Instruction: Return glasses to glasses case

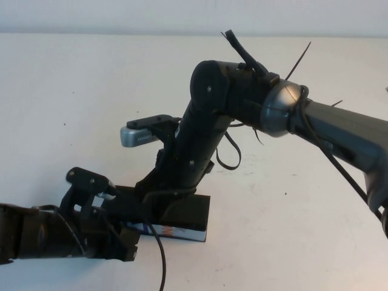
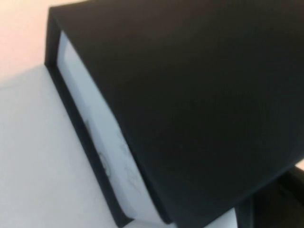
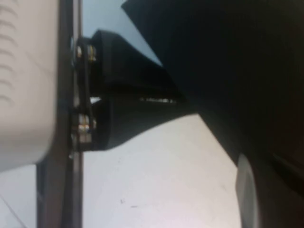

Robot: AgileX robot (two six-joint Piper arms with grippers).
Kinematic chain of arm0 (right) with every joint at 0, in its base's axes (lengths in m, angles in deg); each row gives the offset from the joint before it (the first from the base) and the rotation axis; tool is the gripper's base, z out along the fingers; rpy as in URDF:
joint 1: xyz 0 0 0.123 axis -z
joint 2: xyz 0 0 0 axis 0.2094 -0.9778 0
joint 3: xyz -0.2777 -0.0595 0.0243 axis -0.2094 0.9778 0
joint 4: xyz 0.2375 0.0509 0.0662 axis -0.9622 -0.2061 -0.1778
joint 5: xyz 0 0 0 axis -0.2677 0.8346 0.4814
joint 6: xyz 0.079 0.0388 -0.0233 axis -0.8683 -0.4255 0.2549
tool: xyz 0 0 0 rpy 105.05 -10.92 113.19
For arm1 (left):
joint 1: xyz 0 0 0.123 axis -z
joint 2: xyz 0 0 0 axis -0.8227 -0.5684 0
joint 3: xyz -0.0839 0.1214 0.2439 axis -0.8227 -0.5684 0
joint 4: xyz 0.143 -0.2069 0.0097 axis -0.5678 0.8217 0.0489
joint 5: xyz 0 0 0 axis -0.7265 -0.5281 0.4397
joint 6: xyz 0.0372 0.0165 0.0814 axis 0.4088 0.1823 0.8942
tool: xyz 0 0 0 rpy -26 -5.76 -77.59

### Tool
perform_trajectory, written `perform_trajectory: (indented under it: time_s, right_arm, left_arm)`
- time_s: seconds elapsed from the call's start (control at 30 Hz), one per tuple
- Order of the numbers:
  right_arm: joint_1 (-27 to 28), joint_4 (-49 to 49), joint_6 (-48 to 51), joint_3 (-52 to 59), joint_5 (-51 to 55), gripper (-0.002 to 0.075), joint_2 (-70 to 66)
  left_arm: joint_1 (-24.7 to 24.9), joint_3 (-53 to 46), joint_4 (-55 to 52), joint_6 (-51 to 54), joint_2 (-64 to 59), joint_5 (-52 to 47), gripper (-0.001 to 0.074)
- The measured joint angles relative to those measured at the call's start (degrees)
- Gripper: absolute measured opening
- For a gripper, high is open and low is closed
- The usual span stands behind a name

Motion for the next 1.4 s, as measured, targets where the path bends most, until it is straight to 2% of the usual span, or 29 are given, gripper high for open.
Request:
perform_trajectory:
  time_s: [0.57, 0.7, 0.93, 1.2, 1.4]
  right_arm:
    - [0.0, 1.4, 0.0, 0.7, -0.2, -0.0011, -1.9]
    - [0.1, 6.9, -0.1, 0.7, -0.3, -0.0011, -0.3]
    - [4.1, 13.3, -3.1, -2.1, -0.2, -0.0011, 5.2]
    - [5.8, 14.0, -3.2, -2.4, 0.3, -0.0011, 12.0]
    - [5.8, 14.4, -4.3, -1.0, 0.5, -0.0011, 18.8]
  left_arm:
    - [0.0, 0.0, 0.0, 0.4, 0.0, -1.4, -0.0001]
    - [0.0, 0.8, 0.0, 0.4, 0.0, -2.0, -0.0001]
    - [0.0, 3.1, 0.0, 0.4, 0.0, -4.0, -0.0001]
    - [0.0, 3.3, -6.2, -9.0, 1.8, -9.1, -0.0001]
    - [0.0, 1.8, -13.0, -17.9, 15.8, -11.1, -0.0001]
